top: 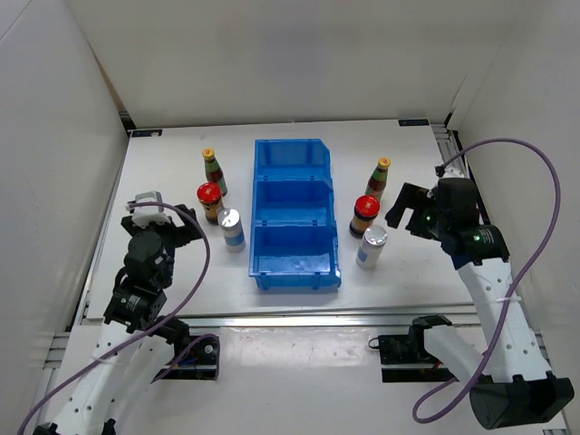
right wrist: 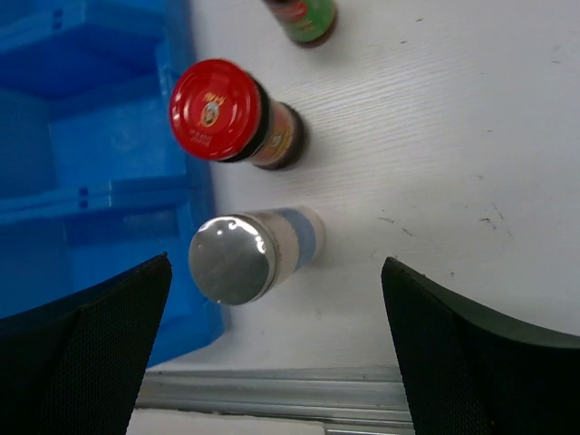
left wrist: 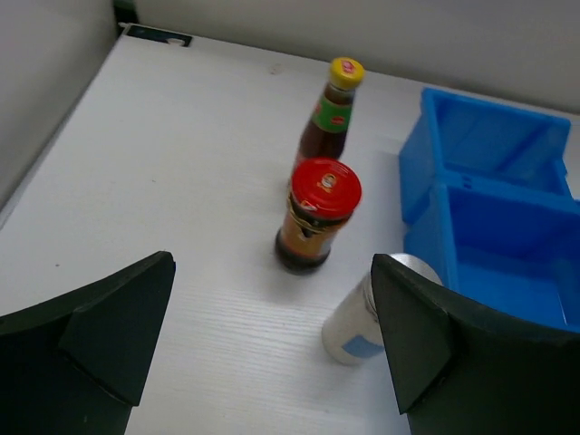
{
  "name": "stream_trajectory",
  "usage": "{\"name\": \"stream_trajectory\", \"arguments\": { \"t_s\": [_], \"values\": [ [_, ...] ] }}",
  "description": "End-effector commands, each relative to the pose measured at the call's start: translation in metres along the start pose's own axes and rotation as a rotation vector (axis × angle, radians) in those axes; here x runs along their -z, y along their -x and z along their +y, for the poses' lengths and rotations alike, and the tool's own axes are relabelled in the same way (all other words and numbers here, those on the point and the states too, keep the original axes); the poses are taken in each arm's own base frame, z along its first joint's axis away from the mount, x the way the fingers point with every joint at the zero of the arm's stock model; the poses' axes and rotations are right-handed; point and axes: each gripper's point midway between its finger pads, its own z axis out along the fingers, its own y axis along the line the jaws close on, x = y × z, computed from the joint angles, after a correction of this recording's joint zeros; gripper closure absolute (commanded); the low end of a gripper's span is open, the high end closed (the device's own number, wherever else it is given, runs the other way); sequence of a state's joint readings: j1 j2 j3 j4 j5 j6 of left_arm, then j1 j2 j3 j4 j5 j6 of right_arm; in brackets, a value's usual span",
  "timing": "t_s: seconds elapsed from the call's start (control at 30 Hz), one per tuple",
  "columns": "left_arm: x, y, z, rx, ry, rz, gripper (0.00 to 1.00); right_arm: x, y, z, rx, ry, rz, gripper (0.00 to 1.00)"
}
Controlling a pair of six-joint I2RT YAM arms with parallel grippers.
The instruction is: Organize the condiment bottles
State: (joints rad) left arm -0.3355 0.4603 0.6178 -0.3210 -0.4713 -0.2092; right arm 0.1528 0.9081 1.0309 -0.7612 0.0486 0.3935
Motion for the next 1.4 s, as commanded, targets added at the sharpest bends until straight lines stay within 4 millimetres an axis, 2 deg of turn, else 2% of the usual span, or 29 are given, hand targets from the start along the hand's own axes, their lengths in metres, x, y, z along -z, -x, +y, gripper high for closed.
{"name": "stream_trajectory", "arguments": {
  "t_s": [0.0,0.03,0.07,0.1,0.2,0.27,0.5,0.53,0.77,0.8,0.83,0.9,0.93,1.0,1.03,1.1,1.13,1.2,1.23,1.27,1.37],
  "values": [
    [0.002,0.002,-0.013,-0.019,-0.047,0.031,0.0,0.007,-0.016,0.02,0.098,0.131,0.034,0.0],
    [0.003,-0.008,-0.003,-0.022,0.01,0.076,0.0,0.005,-0.021,0.022,0.114,0.142,0.051,0.0],
    [0.004,-0.009,0.0,-0.018,0.041,0.087,0.0,0.006,-0.023,0.024,0.131,0.161,0.056,0.0],
    [0.003,-0.007,0.01,-0.028,0.11,0.074,0.0,0.0,-0.029,0.021,0.129,0.151,0.084,0.0],
    [0.003,-0.017,0.023,-0.045,0.17,0.079,0.0,-0.011,-0.047,0.025,0.154,0.162,0.145,0.0],
    [0.003,-0.019,0.022,-0.052,0.174,0.084,0.0,-0.021,-0.055,0.018,0.181,0.097,0.156,0.0],
    [0.001,-0.024,0.024,-0.056,0.19,0.095,0.0,-0.057,-0.078,0.02,0.292,-0.01,0.225,0.0],
    [0.001,-0.024,0.026,-0.057,0.199,0.092,0.0,-0.062,-0.073,0.017,0.284,-0.038,0.203,0.0],
    [-0.001,-0.032,0.023,-0.066,0.196,0.115,0.0,-0.079,-0.08,0.011,0.286,-0.115,0.227,0.01],
    [-0.002,-0.029,0.022,-0.057,0.193,0.103,0.0,-0.079,-0.08,0.011,0.286,-0.115,0.227,0.04],
    [-0.002,-0.034,0.022,-0.082,0.194,0.111,0.0,-0.079,-0.079,0.01,0.288,-0.125,0.221,0.12],
    [-0.001,-0.033,0.022,-0.094,0.193,0.109,0.0,-0.079,-0.072,0.014,0.292,-0.113,0.201,0.23],
    [-0.001,-0.033,0.022,-0.094,0.193,0.109,0.0,-0.079,-0.072,0.014,0.292,-0.113,0.2,0.33],
    [-0.001,-0.033,0.022,-0.094,0.193,0.109,0.0,-0.077,-0.061,0.02,0.314,-0.103,0.186,0.43],
    [-0.001,-0.033,0.022,-0.094,0.193,0.109,0.0,-0.078,-0.057,0.022,0.313,-0.1,0.181,0.56],
    [-0.001,-0.033,0.021,-0.097,0.193,0.107,0.0,-0.072,-0.051,0.024,0.336,-0.099,0.183,0.68],
    [0.0,-0.034,0.018,-0.099,0.18,0.109,0.0,-0.069,-0.042,0.032,0.337,-0.08,0.159,0.72],
    [0.0,-0.034,0.014,-0.101,0.166,0.11,0.0,-0.057,-0.034,0.037,0.342,-0.056,0.142,0.78],
    [0.001,-0.035,0.012,-0.103,0.157,0.111,0.0,-0.049,-0.019,0.045,0.333,-0.037,0.103,0.82],
    [0.0,-0.037,0.01,-0.108,0.15,0.12,0.0,-0.041,-0.017,0.055,0.347,0.006,0.103,0.83],
    [-0.001,-0.038,0.009,-0.107,0.14,0.124,0.0,-0.015,0.009,0.088,0.346,0.132,0.04,0.89]
  ]
}}
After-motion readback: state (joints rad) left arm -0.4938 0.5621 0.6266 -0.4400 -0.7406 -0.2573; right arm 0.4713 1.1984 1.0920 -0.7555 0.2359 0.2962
